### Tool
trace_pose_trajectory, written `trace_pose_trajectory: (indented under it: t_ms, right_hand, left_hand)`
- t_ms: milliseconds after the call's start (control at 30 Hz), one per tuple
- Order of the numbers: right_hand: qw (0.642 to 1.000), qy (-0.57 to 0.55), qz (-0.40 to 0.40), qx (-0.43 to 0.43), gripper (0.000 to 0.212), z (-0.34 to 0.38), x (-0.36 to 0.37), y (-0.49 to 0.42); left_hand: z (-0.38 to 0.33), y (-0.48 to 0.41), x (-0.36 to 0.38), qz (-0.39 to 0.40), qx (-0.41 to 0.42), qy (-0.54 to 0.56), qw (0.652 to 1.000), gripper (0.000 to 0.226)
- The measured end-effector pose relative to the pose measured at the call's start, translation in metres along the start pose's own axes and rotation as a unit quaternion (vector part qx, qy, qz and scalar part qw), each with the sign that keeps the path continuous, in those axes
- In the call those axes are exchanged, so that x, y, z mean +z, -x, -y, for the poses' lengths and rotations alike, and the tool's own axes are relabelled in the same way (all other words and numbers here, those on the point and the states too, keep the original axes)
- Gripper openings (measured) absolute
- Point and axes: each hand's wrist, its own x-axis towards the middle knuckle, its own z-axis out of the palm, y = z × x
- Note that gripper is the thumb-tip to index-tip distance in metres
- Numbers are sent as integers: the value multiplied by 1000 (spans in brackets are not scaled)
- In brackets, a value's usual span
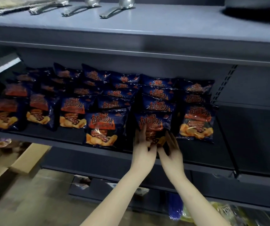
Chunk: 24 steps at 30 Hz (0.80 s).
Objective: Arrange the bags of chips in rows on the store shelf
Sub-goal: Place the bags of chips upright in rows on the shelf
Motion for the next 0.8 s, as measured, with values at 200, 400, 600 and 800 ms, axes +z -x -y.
trace_pose_trajectory:
  t_ms: [200,400,600,800]
  right_hand:
    - [1000,5,14,14,56,-1,1,-2]
    - [1000,9,18,22,57,-6,3,-2]
    - [1000,14,-3,-2,56,-5,-4,-1]
    - [992,-2,-115,-47,50,4,-57,-14]
  left_hand:
    - [5,1,1,-21,-27,33,999,76]
    - [4,0,2,-44,-47,56,996,72]
    - [3,5,8,-72,-26,74,994,81]
    - [-23,9,14,-125,152,48,979,68]
